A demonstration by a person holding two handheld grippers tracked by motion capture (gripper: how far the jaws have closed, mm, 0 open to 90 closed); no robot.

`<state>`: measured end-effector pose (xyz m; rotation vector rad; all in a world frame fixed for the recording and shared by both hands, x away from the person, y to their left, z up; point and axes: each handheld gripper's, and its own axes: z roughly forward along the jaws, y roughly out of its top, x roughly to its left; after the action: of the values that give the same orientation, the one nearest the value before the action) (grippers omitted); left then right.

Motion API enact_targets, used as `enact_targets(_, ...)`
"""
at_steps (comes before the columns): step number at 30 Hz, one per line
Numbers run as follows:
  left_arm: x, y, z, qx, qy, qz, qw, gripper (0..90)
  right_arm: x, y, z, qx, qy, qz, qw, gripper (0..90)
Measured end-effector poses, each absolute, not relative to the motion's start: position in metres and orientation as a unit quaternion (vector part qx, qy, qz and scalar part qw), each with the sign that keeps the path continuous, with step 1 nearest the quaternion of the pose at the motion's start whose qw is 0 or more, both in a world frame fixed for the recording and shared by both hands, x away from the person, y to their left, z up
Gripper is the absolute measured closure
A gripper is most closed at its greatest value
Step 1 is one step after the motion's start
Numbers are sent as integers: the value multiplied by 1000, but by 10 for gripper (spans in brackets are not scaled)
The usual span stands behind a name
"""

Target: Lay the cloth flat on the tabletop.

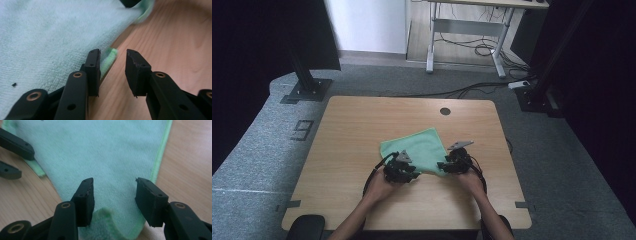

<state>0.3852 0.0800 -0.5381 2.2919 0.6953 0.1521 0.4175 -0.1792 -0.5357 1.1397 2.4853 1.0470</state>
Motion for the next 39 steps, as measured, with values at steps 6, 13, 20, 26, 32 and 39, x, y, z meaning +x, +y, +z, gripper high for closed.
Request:
enact_targets(6, 387, 83, -542, 883, 281, 72, 368, 786, 416, -179, -541, 381, 846, 356, 112, 475)
enact_targets(13, 384, 83, -542, 885, 279, 89, 363, 897, 415, -176, -541, 378, 849, 350, 122, 473)
enact_targets(20, 378, 95, -531, 894, 273, 80, 346, 898, 415, -178, -541, 380, 847, 351, 120, 500)
enact_targets(26, 370, 125, -525, 885, 292, 69, 357, 898, 417, -180, -541, 382, 845, 357, 114, 508)
enact_targets(32, 364, 160, -523, 872, 315, 61, 369, 898, 416, -180, -541, 376, 847, 356, 117, 502)
enact_targets(39, 356, 182, -524, 866, 321, 41, 381, 877, 414, -176, -541, 372, 852, 349, 119, 455)
